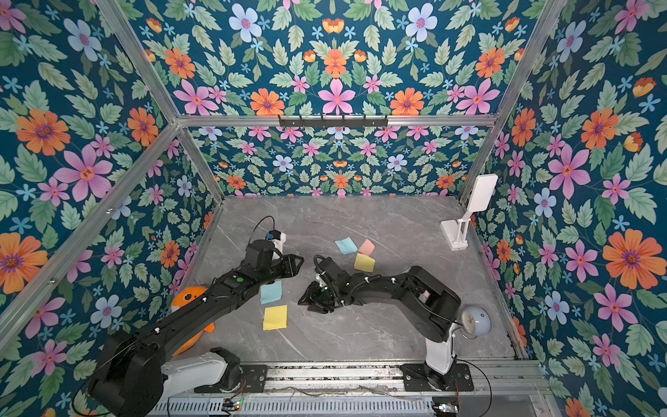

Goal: Tear off pages from different memo pads
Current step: Move the memo pad to the center of the board.

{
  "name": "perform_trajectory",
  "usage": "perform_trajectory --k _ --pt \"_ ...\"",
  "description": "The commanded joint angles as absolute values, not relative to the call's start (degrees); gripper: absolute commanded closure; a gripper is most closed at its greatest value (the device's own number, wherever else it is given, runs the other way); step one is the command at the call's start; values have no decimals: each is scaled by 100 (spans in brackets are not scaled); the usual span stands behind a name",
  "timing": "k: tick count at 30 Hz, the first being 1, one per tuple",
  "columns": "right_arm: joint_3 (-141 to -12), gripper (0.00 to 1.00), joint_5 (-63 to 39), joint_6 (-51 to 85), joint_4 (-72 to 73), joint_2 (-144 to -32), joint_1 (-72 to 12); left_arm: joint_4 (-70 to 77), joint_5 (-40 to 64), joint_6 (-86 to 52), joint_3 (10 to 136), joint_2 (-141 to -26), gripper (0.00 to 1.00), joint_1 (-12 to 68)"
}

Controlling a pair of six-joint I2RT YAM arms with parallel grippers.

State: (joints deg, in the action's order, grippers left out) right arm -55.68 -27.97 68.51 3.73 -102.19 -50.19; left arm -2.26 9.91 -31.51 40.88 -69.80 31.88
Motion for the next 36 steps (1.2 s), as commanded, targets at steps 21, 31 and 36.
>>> perform_trajectory --k 21,31,36 --pt "-5369 29 -619 3247 -2777 -8445 -324 1791 761 -3899 5430 -10348 56 6052" --pt "-5423 29 -597 3188 -2359 -9259 -88 1779 761 -4007 5661 -10707 56 6259" --pt "-5553 28 -854 3081 -2324 -9745 -79 1783 774 -3939 5740 -10731 55 6257"
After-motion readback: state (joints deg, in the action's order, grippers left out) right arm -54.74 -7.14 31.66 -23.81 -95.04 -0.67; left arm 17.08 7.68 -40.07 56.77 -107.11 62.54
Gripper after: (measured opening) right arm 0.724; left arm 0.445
